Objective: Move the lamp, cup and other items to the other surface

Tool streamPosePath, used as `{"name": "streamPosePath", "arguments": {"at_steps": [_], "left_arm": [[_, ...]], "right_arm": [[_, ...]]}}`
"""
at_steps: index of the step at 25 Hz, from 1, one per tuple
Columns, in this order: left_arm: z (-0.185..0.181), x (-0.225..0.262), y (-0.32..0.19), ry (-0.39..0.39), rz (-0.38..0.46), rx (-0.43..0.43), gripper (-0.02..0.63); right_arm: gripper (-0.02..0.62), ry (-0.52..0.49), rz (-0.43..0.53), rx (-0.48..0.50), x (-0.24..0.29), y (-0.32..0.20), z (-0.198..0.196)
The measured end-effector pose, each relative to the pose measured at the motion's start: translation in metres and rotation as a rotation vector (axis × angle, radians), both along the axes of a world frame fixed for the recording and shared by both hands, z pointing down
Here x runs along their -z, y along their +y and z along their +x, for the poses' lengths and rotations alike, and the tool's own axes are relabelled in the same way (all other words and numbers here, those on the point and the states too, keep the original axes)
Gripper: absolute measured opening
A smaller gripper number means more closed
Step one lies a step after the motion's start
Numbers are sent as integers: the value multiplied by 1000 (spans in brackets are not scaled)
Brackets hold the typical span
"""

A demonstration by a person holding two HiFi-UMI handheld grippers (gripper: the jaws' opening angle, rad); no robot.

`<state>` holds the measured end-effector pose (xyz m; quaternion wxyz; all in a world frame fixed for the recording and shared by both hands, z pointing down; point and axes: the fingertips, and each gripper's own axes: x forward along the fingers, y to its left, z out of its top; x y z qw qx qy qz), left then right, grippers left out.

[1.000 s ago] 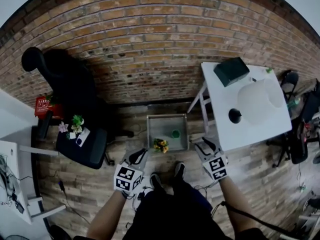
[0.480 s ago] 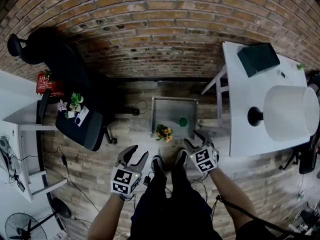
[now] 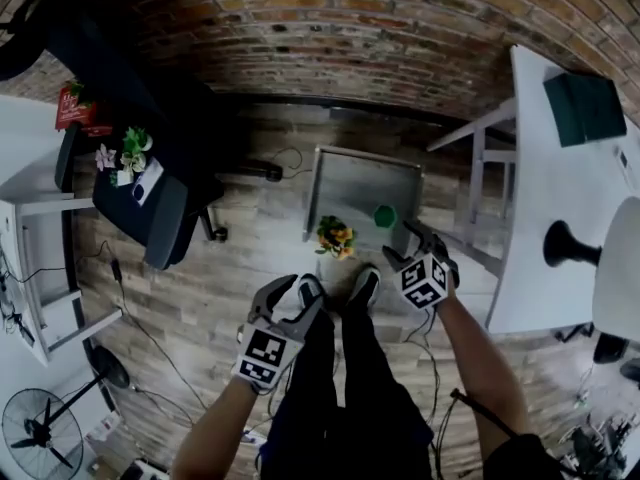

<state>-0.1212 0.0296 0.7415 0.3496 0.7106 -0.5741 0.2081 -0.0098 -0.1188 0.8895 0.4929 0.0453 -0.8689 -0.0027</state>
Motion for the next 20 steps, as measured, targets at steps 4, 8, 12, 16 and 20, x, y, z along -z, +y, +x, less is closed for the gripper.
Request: {"name": "streamPosePath", "arguments": {"at_steps": [4, 8, 12, 16, 20], "left_arm": [[-6, -32, 11, 19, -22, 2, 216], [-20, -62, 19, 34, -36, 29, 216], [-27, -88, 27, 55, -61, 41, 216], [-29, -104, 34, 63, -81, 59, 216], [-35, -113, 40, 59, -85, 80, 216]], "right_arm": [[316, 85, 4, 108, -50, -1, -3], [351, 136, -19, 125, -93, -12, -8], [365, 183, -12, 196, -125, -13, -15], [376, 222, 12, 269, -149, -13, -20], [363, 255, 35, 298, -167, -18, -26]]}}
